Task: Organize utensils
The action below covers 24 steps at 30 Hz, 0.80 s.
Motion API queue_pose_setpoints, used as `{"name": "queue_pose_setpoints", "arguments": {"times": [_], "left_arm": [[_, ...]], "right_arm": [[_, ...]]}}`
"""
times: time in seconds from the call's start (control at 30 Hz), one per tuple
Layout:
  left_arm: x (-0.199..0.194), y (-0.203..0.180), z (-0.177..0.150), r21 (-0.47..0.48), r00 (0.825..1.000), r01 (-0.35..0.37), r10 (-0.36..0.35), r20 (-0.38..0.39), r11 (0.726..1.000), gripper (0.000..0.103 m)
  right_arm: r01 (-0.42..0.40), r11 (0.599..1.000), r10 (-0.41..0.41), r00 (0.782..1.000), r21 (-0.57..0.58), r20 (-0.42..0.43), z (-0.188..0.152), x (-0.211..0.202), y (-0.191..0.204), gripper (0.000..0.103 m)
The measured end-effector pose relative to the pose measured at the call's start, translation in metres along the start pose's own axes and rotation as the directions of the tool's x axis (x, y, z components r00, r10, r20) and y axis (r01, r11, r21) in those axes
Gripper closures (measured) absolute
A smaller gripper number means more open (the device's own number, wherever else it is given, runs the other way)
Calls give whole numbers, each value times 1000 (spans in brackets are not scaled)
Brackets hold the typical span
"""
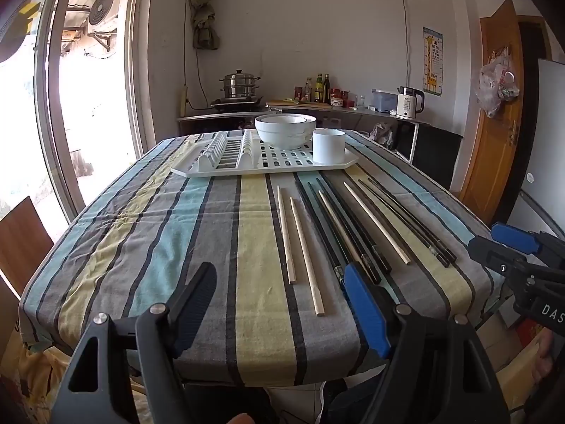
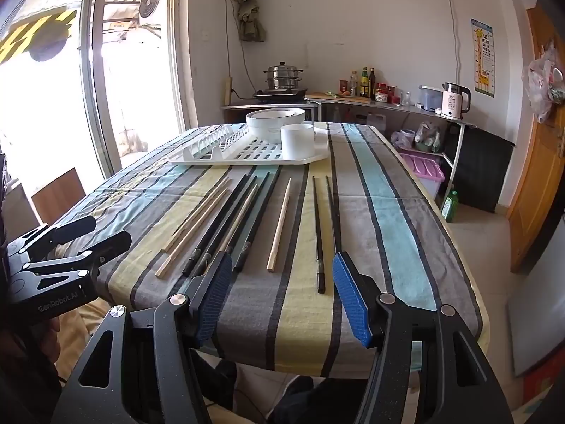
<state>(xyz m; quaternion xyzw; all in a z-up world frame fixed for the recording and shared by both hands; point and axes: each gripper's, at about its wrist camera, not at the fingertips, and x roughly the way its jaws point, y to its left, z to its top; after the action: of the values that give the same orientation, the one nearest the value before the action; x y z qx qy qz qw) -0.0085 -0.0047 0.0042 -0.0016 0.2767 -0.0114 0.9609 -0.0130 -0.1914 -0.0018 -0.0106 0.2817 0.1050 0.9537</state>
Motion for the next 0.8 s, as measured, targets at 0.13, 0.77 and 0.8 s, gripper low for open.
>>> {"name": "queue_pose_setpoints", "arguments": {"times": [0.13,0.77,0.8], "left_arm": [[-2,0,1,-4,1000,5,-5,2,1000,26],[-5,0,1,0,1000,10,-10,5,1000,26],[-5,0,1,0,1000,9,-9,6,1000,26]], "right_arm": [[2,1000,-2,1000,-1,0,0,0,1,43],[0,1000,0,1000,-2,5,1,-4,3,43],[0,1000,0,1000,-3,5,1,-4,4,43]]}}
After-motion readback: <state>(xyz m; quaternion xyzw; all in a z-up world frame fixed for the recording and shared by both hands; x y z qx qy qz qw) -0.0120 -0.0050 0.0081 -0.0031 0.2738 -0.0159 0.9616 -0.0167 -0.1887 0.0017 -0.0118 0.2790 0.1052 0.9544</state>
